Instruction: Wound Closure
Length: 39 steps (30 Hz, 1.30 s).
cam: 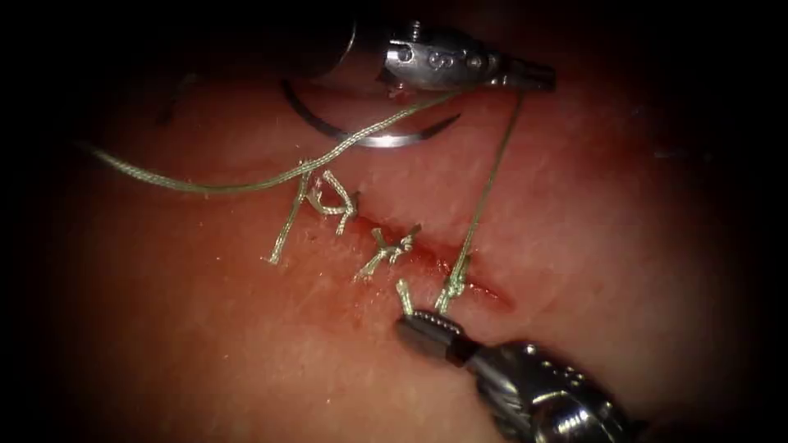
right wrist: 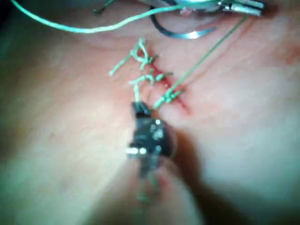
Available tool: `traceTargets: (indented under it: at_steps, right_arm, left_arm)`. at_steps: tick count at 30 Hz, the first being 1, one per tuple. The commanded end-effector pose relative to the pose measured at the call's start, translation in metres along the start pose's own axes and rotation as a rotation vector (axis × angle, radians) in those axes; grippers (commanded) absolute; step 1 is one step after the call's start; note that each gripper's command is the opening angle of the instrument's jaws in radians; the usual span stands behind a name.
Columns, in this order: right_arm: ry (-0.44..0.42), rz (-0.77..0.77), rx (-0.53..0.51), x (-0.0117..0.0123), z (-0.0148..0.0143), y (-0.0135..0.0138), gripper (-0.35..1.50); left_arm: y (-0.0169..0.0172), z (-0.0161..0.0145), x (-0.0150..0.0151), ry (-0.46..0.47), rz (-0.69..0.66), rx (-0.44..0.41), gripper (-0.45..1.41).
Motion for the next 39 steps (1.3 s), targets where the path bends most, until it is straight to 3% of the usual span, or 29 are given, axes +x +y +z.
traceTargets:
  at_steps: [1,6,13,16,39]
  right_arm:
    - [0.0,0.0,0.003,-0.0005,0.0008,-0.0001,-0.35]
    - [-0.008,-0.005,-0.004,-0.0009,0.001,0.0003,-0.35]
    - [-0.111,-0.028,0.028,-0.0027,0.0017,0.0,-0.35]
    - [-0.156,-0.042,0.06,-0.0036,0.0021,-0.0016,-0.35]
    - [-0.208,-0.023,0.093,-0.0054,0.001,-0.004,-0.35]
  left_arm:
    - [-0.0005,0.0007,-0.0002,0.0,0.004,0.003,-0.45]
    - [-0.0008,0.0018,-0.0017,-0.013,0.015,0.01,-0.45]
    - [-0.0007,0.0024,-0.0034,-0.026,0.024,0.025,-0.45]
    - [-0.0013,0.0023,-0.0036,-0.026,0.023,0.042,-0.45]
    - [-0.0015,0.0022,-0.0032,-0.013,0.017,0.062,-0.45]
